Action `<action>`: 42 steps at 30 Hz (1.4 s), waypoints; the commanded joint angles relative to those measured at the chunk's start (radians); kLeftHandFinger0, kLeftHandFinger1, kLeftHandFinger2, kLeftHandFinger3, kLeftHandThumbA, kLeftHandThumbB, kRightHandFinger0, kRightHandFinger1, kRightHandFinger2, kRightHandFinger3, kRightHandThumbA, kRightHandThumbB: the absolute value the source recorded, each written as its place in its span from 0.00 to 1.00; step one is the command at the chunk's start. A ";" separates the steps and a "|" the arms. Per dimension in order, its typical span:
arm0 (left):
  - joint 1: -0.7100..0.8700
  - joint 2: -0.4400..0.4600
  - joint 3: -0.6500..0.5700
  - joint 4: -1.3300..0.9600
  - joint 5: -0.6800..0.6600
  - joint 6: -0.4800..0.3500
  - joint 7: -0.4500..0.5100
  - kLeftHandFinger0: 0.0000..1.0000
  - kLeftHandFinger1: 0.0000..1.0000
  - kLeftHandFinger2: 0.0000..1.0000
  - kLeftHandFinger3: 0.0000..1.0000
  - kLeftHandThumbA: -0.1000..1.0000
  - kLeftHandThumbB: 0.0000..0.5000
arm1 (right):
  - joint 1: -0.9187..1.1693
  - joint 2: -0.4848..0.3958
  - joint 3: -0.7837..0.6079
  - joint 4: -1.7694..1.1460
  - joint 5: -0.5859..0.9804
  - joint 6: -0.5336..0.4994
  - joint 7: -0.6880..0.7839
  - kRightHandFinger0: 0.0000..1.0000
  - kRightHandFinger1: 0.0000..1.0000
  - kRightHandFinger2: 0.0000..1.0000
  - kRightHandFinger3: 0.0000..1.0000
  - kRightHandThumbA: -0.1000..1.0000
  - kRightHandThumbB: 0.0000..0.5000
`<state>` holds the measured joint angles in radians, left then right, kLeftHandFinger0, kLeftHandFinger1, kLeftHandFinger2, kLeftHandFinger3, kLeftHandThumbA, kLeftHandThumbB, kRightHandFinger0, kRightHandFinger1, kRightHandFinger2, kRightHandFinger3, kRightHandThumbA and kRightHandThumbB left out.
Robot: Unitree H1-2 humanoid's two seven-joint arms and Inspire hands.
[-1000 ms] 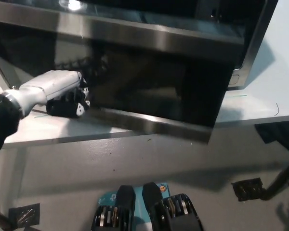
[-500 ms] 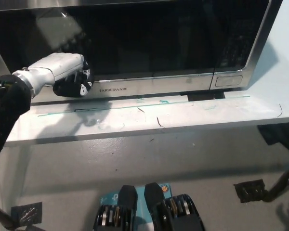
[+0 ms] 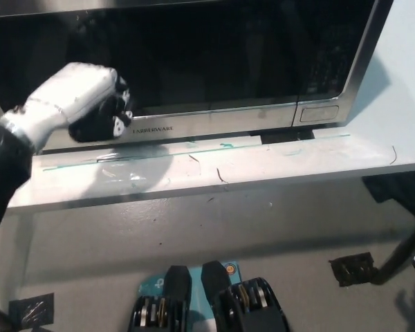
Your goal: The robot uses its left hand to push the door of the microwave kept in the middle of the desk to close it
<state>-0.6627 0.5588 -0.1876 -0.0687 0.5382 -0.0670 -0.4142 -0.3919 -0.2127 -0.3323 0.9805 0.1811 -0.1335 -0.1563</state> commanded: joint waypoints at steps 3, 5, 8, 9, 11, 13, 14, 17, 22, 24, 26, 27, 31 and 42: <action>0.141 -0.040 0.107 -0.150 -0.077 -0.075 0.122 0.03 0.10 0.23 0.35 0.00 0.27 | -0.026 -0.018 -0.012 -0.026 0.025 -0.013 0.004 1.00 1.00 1.00 1.00 0.23 0.04; 0.159 -0.053 0.117 -0.152 -0.083 -0.094 0.132 0.00 0.07 0.20 0.33 0.00 0.29 | -0.025 -0.019 -0.009 -0.029 0.021 -0.012 0.004 1.00 1.00 1.00 1.00 0.23 0.05; 0.253 -0.088 0.130 -0.141 -0.094 -0.151 0.166 0.00 0.00 0.17 0.31 0.00 0.34 | -0.018 -0.018 -0.006 -0.038 0.018 -0.008 0.007 1.00 1.00 1.00 1.00 0.23 0.03; 0.296 -0.102 0.129 -0.124 -0.100 -0.158 0.174 0.00 0.00 0.18 0.32 0.00 0.32 | -0.017 -0.020 -0.003 -0.035 0.017 -0.017 0.015 1.00 1.00 1.00 1.00 0.23 0.02; 0.353 -0.129 0.130 -0.091 -0.101 -0.202 0.208 0.04 0.06 0.22 0.33 0.00 0.29 | -0.016 -0.021 -0.006 -0.039 0.019 -0.021 0.014 1.00 1.00 1.00 1.00 0.23 0.04; 0.396 -0.159 0.136 -0.051 -0.125 -0.263 0.247 0.07 0.09 0.22 0.31 0.00 0.24 | -0.025 -0.023 -0.010 -0.033 0.025 -0.019 0.017 1.00 1.00 1.00 1.00 0.24 0.04; 0.414 -0.176 0.143 -0.031 -0.129 -0.287 0.267 0.09 0.10 0.22 0.31 0.01 0.24 | -0.026 -0.023 -0.013 -0.031 0.028 -0.020 0.016 1.00 1.00 1.00 1.00 0.23 0.05; 0.460 -0.229 0.164 0.061 -0.123 -0.398 0.357 0.14 0.13 0.23 0.30 0.01 0.24 | -0.027 -0.024 -0.011 -0.030 0.022 -0.015 0.008 1.00 1.00 1.00 1.00 0.24 0.05; 0.530 -0.246 0.128 0.188 -0.142 -0.403 0.557 0.10 0.08 0.20 0.31 0.00 0.21 | -0.030 -0.022 -0.019 -0.026 0.035 -0.021 0.018 1.00 1.00 1.00 1.00 0.21 0.06; 0.547 -0.307 0.193 0.238 -0.172 -0.403 0.573 0.07 0.06 0.18 0.30 0.00 0.25 | -0.028 -0.018 -0.030 -0.029 0.050 -0.024 0.022 1.00 1.00 1.00 0.98 0.19 0.08; 0.550 -0.324 0.204 0.306 -0.202 -0.403 0.630 0.00 0.01 0.16 0.30 0.00 0.18 | -0.032 -0.024 -0.016 -0.020 0.029 -0.029 0.019 1.00 1.00 1.00 1.00 0.21 0.06; 0.541 -0.340 0.234 0.376 -0.233 -0.403 0.637 0.00 0.01 0.16 0.29 0.00 0.15 | -0.032 -0.025 -0.016 -0.023 0.030 -0.021 0.020 1.00 1.00 1.00 1.00 0.22 0.06; 0.502 -0.365 0.316 0.501 -0.272 -0.403 0.600 0.00 0.00 0.12 0.25 0.00 0.13 | -0.033 -0.021 -0.026 -0.023 0.044 -0.036 0.033 1.00 1.00 1.00 1.00 0.21 0.07; 0.254 -0.391 0.510 0.833 -0.411 -0.161 0.609 0.05 0.05 0.19 0.35 0.00 0.20 | -0.070 -0.034 -0.002 0.002 0.011 -0.035 0.009 1.00 1.00 1.00 1.00 0.23 0.07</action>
<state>-0.3254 0.1673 0.2774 0.7340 0.2337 -0.2986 0.1214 -0.4163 -0.2170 -0.3370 0.9893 0.1830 -0.1349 -0.1546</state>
